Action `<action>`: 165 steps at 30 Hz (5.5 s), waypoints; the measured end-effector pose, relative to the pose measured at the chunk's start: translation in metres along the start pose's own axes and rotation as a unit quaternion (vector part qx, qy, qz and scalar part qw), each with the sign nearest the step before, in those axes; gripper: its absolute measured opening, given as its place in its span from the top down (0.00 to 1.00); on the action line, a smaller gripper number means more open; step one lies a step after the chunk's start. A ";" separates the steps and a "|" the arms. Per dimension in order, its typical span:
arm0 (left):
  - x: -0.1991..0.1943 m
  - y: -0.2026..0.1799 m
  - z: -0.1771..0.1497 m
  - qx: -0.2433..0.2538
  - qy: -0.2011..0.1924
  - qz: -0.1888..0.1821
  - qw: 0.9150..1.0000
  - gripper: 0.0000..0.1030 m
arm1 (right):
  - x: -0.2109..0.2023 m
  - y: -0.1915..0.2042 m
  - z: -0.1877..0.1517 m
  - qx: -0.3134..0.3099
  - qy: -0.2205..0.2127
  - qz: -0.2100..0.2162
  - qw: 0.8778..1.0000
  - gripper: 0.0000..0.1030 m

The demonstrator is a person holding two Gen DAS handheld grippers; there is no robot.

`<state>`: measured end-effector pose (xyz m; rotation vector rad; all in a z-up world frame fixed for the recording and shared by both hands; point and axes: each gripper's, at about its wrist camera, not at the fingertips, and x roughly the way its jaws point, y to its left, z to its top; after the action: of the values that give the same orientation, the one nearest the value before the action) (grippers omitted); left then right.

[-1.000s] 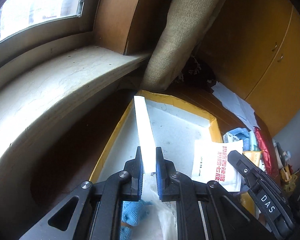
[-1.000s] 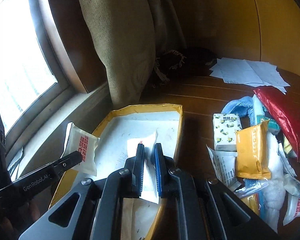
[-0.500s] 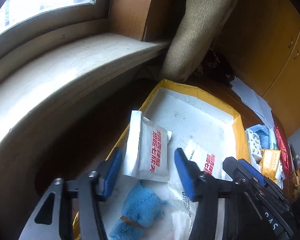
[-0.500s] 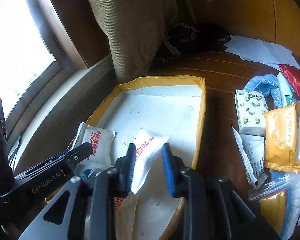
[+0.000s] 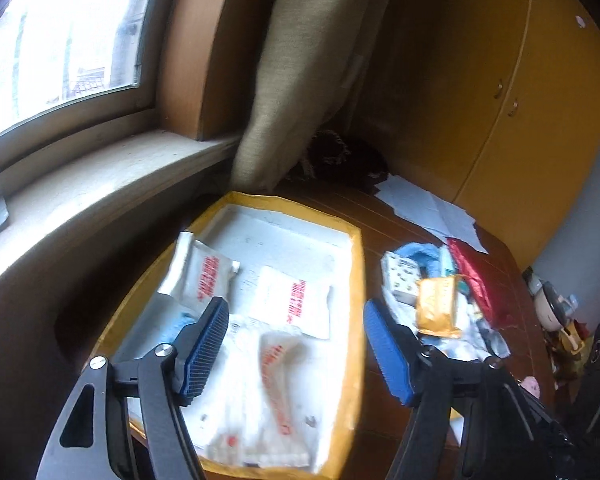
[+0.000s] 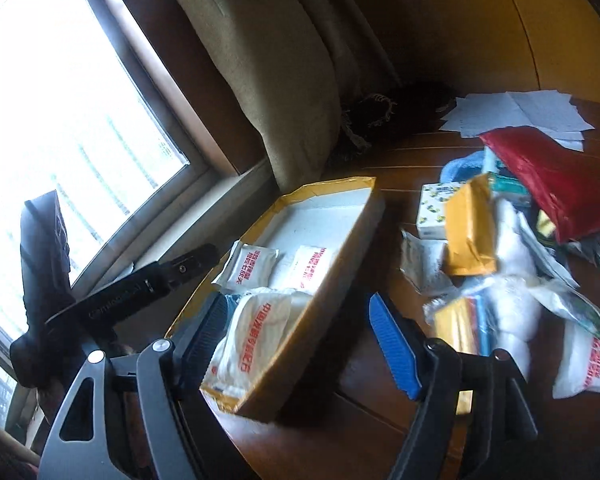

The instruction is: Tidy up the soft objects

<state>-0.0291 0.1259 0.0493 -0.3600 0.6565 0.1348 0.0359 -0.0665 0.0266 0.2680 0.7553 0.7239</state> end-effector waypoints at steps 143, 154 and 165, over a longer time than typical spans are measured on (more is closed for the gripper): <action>0.069 -0.096 -0.056 0.050 0.190 -0.108 0.974 0.63 | 0.003 -0.113 -0.012 -0.022 0.047 -0.320 0.946 0.69; 0.056 -0.108 -0.056 0.057 0.178 -0.101 0.977 0.63 | -0.039 -0.118 -0.018 0.026 0.009 -0.250 0.968 0.85; 0.027 -0.085 -0.035 0.040 0.144 -0.106 0.983 0.63 | -0.081 -0.084 -0.018 0.033 -0.044 -0.176 0.983 0.84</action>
<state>-0.0084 0.0345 0.0313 -0.3731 0.9022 -0.1510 0.0244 -0.1837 0.0178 0.2169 0.7201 0.3512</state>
